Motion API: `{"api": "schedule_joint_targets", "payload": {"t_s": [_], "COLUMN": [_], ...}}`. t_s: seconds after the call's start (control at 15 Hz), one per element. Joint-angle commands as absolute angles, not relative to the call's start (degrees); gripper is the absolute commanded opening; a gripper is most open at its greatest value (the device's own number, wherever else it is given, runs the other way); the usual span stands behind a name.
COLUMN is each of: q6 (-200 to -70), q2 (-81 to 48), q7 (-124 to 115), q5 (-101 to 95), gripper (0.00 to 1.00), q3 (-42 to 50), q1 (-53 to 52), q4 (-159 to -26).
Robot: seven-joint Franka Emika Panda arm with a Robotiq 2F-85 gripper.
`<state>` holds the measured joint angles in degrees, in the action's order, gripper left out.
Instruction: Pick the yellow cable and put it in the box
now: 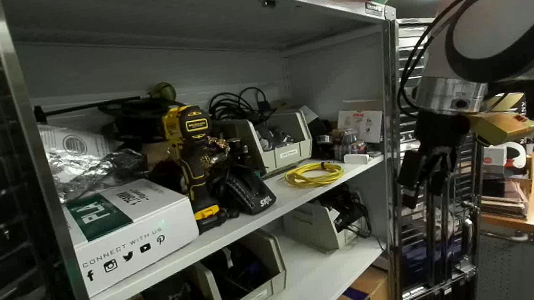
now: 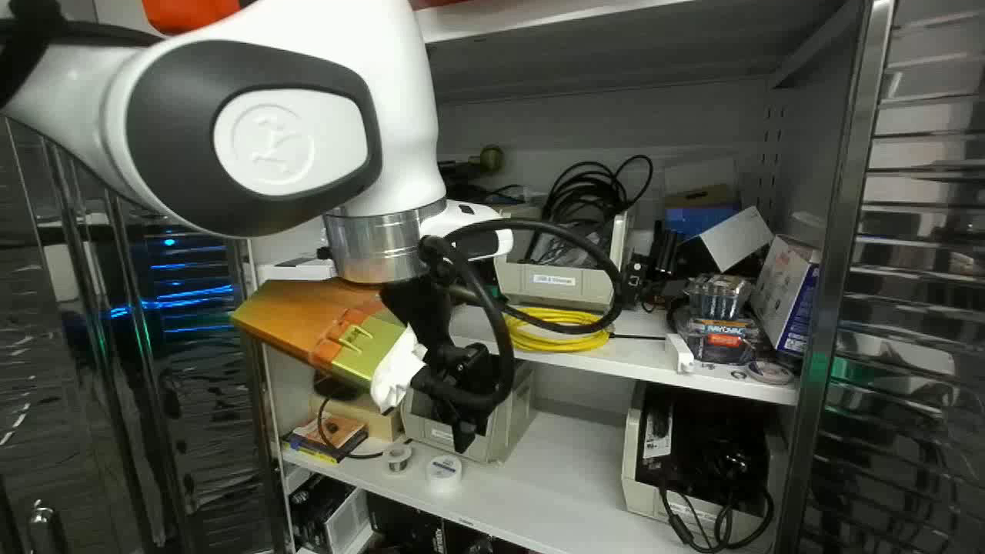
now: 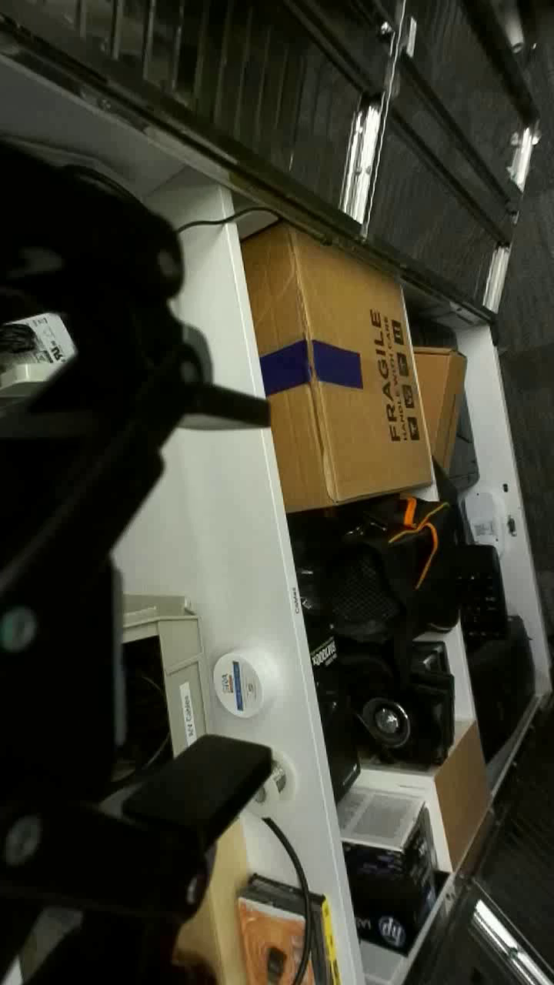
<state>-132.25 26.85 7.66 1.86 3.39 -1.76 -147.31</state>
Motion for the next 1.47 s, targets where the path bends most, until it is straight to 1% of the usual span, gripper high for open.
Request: {"api": "schedule_joint_targets", "payload": {"t_s": [0.0,0.47,0.73,0.93,1.4], "q6": [-132.11,-132.1,-137.38,-143.85,-145.68], "q2": [26.89,27.15,22.81,16.26,0.29], "q7": [7.73,7.73,5.47,2.39,-7.55], "q5": [2.0,2.0,2.14,2.61,1.73], "gripper": [1.0,1.0,1.0,1.0,1.0], "q3": [3.14,3.15,3.32,3.2,1.92], "q1": [-1.52,-1.53,-0.31,0.47,1.08], "q4": [-147.09,-146.81,-144.35,-138.74,-120.53]}}
